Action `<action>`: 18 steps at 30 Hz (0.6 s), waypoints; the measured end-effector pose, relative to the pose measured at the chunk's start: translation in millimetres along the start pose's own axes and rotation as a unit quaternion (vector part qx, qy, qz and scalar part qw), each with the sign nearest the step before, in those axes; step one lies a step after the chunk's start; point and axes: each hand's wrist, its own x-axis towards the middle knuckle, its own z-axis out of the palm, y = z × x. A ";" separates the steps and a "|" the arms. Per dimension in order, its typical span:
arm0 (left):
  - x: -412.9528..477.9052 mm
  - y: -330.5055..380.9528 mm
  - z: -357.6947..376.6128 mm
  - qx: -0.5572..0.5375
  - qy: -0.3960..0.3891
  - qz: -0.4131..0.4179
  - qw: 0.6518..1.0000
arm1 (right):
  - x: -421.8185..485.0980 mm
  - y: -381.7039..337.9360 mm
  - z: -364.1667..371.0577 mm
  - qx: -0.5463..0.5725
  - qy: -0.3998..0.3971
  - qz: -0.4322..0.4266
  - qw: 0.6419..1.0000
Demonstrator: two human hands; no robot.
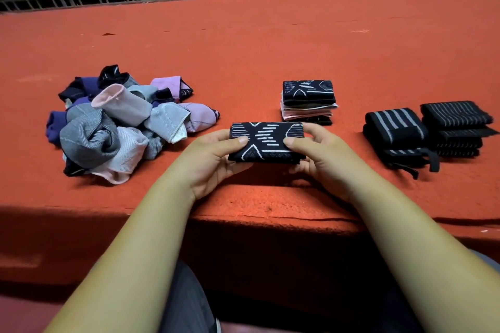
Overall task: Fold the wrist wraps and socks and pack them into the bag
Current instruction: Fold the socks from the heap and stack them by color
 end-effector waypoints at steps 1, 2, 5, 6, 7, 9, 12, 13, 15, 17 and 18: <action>-0.3 0.0 1.1 0.002 0.004 0.009 1.000 | 0.3 0.9 0.2 -0.020 0.001 0.005 1.000; -0.2 -0.6 1.8 0.013 0.011 0.017 1.000 | 0.7 1.9 -0.2 -0.043 0.008 0.005 0.999; 1.1 -3.9 4.6 0.079 0.072 0.049 0.993 | 0.7 2.2 -0.4 -0.097 0.041 -0.012 0.994; 2.0 -5.1 6.5 0.099 0.101 0.063 0.988 | 1.0 1.9 0.2 -0.114 0.054 -0.024 0.992; 3.0 -6.3 8.5 0.111 0.128 0.076 0.983 | 1.4 1.4 1.3 -0.131 0.068 -0.037 0.988; 4.9 -8.3 12.6 0.120 0.158 0.083 0.977 | 2.8 0.9 2.5 -0.167 0.103 -0.058 0.979; 6.9 -11.3 15.2 0.142 0.163 0.078 0.973 | 5.0 1.9 0.1 -0.199 0.135 -0.071 0.968; 7.4 -11.9 15.2 0.142 0.157 0.076 0.974 | 4.9 2.1 -1.4 -0.200 0.140 -0.073 0.967; 8.2 -13.0 15.3 0.127 0.126 0.069 0.981 | 4.5 2.1 -5.0 -0.199 0.154 -0.071 0.965; 9.1 -14.6 16.2 0.117 0.090 0.064 0.987 | 4.4 1.2 -8.7 -0.205 0.169 -0.066 0.962; 10.4 -15.9 17.7 0.115 0.080 0.065 0.988 | 4.6 0.5 -11.5 -0.212 0.176 -0.065 0.959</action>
